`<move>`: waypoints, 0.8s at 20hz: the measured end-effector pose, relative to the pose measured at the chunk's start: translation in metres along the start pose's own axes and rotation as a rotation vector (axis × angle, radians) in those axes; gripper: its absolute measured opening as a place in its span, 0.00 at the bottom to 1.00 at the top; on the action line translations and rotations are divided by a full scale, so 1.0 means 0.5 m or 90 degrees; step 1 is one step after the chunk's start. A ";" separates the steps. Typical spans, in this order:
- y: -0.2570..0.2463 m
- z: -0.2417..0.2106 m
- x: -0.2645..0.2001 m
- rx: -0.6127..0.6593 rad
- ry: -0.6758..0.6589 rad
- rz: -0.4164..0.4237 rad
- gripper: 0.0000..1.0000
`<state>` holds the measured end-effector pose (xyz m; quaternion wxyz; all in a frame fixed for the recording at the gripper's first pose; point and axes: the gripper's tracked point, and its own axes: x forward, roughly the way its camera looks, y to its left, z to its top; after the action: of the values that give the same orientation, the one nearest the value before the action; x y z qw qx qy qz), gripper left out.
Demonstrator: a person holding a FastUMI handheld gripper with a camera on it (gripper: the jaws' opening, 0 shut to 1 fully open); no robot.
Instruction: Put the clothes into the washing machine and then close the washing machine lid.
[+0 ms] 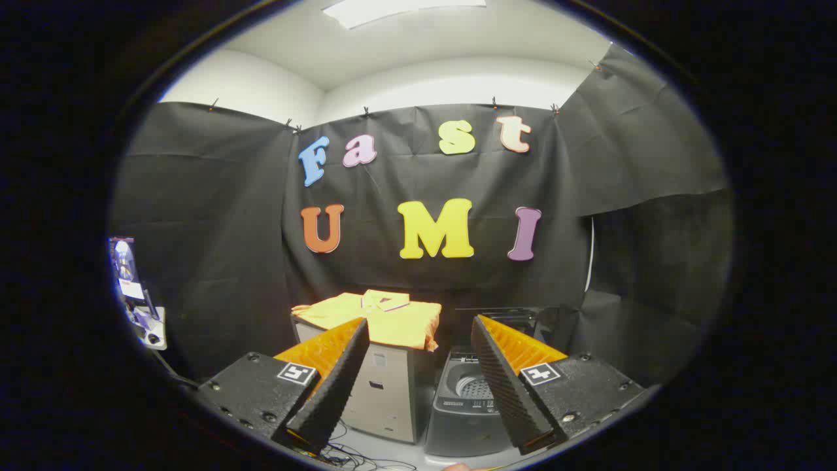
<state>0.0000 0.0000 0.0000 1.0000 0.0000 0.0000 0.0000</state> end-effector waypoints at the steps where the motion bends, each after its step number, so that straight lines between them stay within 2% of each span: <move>1: -0.004 -0.001 0.001 -0.001 0.001 -0.003 0.98; 16: 0.035 0.054 0.039 -0.019 -0.030 0.000 0.98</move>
<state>0.0196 0.0173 0.0271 0.9996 -0.0148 -0.0236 -0.0002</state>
